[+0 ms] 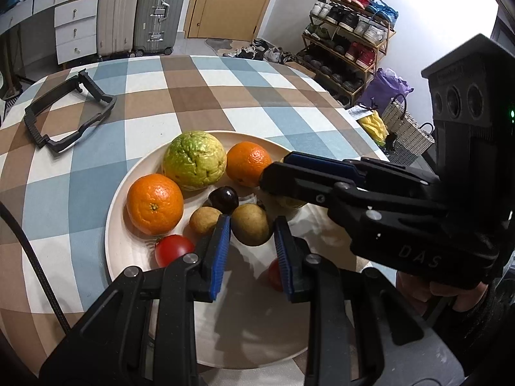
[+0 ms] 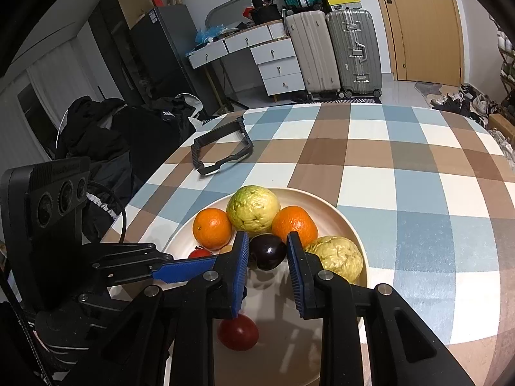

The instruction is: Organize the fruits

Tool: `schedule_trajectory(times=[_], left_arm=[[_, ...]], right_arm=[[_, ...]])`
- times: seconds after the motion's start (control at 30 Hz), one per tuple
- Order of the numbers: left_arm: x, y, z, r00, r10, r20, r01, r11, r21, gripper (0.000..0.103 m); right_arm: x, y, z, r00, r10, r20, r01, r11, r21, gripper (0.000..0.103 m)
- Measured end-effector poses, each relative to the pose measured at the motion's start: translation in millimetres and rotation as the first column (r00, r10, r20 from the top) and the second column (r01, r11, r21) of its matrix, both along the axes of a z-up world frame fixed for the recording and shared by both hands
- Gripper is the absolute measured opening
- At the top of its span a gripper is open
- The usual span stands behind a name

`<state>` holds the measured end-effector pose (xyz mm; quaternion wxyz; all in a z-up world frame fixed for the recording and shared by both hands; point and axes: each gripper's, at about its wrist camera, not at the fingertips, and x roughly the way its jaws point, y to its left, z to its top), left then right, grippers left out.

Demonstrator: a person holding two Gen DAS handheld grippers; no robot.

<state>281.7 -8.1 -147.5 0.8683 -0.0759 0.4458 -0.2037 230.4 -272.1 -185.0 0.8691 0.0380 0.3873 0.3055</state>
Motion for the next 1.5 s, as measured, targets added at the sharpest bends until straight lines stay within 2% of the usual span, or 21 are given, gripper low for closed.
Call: schedule_trajectory(times=[0.13,0.23,0.3,0.33,0.37,0.43,0.5,0.57,0.67,0.73,0.83,0.97,1.0,1.03,1.13,1.17,1.2,1.27,1.37,1.5], left_arm=[[-3,1,5,1.0,0.003,0.011,-0.003,1.0,-0.003,0.025],[-7,2,11,1.0,0.012,0.019,-0.012,1.0,0.001,0.025],[-11,2,16,1.0,0.008,0.022,-0.008,1.0,-0.001,0.025],[-14,1,19,1.0,0.009,0.027,-0.009,1.0,0.001,0.026],[-18,1,23,0.999,0.013,0.035,-0.013,1.0,0.008,0.029],[-26,1,31,0.999,0.018,0.045,-0.018,1.0,0.009,0.035],[-36,3,40,0.997,0.03,0.066,-0.031,0.999,0.012,0.042],[-48,6,51,0.994,0.055,0.096,-0.057,0.998,0.024,0.049],[-66,13,69,0.983,0.101,0.155,-0.107,0.994,0.03,0.062],[-80,20,81,0.966,0.152,0.209,-0.162,0.986,0.033,0.071],[-99,33,97,0.934,0.224,0.279,-0.239,0.971,0.021,0.08],[-122,50,115,0.882,0.317,0.348,-0.336,0.942,-0.007,0.086],[-128,53,118,0.87,0.337,0.361,-0.356,0.934,-0.015,0.09],[-133,57,121,0.857,0.355,0.373,-0.375,0.927,-0.021,0.091],[-152,66,131,0.816,0.387,0.429,-0.411,0.911,-0.04,0.094],[-158,68,133,0.802,0.397,0.447,-0.426,0.904,-0.039,0.1],[-164,69,136,0.787,0.406,0.464,-0.442,0.896,-0.035,0.102],[-177,70,140,0.764,0.41,0.499,-0.457,0.889,-0.031,0.102],[-193,71,144,0.747,0.401,0.53,-0.465,0.885,-0.015,0.102],[-211,71,147,0.715,0.397,0.576,-0.49,0.871,0.009,0.102]], right_arm=[[1,-7,0,1.0,-0.02,-0.006,0.02,0.999,0.031,0.029],[-3,-16,7,0.999,-0.049,0.012,0.048,0.997,0.065,0.042],[-7,-23,15,0.997,-0.067,0.033,0.064,0.994,0.089,0.043],[-11,-27,19,0.996,-0.081,0.046,0.076,0.992,0.098,0.048],[-16,-33,25,0.993,-0.098,0.063,0.09,0.989,0.113,0.052],[-21,-38,30,0.99,-0.112,0.082,0.1,0.986,0.13,0.053],[-37,-50,45,0.98,-0.146,0.133,0.125,0.98,0.153,0.058],[-48,-57,53,0.976,-0.152,0.156,0.125,0.977,0.174,0.082],[-70,-65,65,0.968,-0.161,0.192,0.119,0.97,0.21,0.085],[-85,-68,72,0.962,-0.169,0.216,0.121,0.968,0.22,0.088],[-108,-73,84,0.938,-0.207,0.277,0.144,0.962,0.234,0.101],[-130,-78,96,0.91,-0.24,0.339,0.156,0.954,0.256,0.103],[-143,-80,102,0.89,-0.26,0.376,0.167,0.951,0.261,0.103],[-147,-80,105,0.883,-0.264,0.389,0.17,0.95,0.261,0.103],[-162,-80,111,0.859,-0.279,0.429,0.178,0.949,0.261,0.103],[-162,-80,111,0.859,-0.279,0.429,0.178,0.949,0.261,0.103],[-168,-80,113,0.851,-0.281,0.444,0.176,0.949,0.263,0.103],[-178,-78,116,0.833,-0.286,0.473,0.179,0.949,0.258,0.103],[-192,-75,119,0.803,-0.3,0.515,0.199,0.95,0.242,0.103],[-204,-74,119,0.781,-0.312,0.541,0.213,0.947,0.239,0.103]])
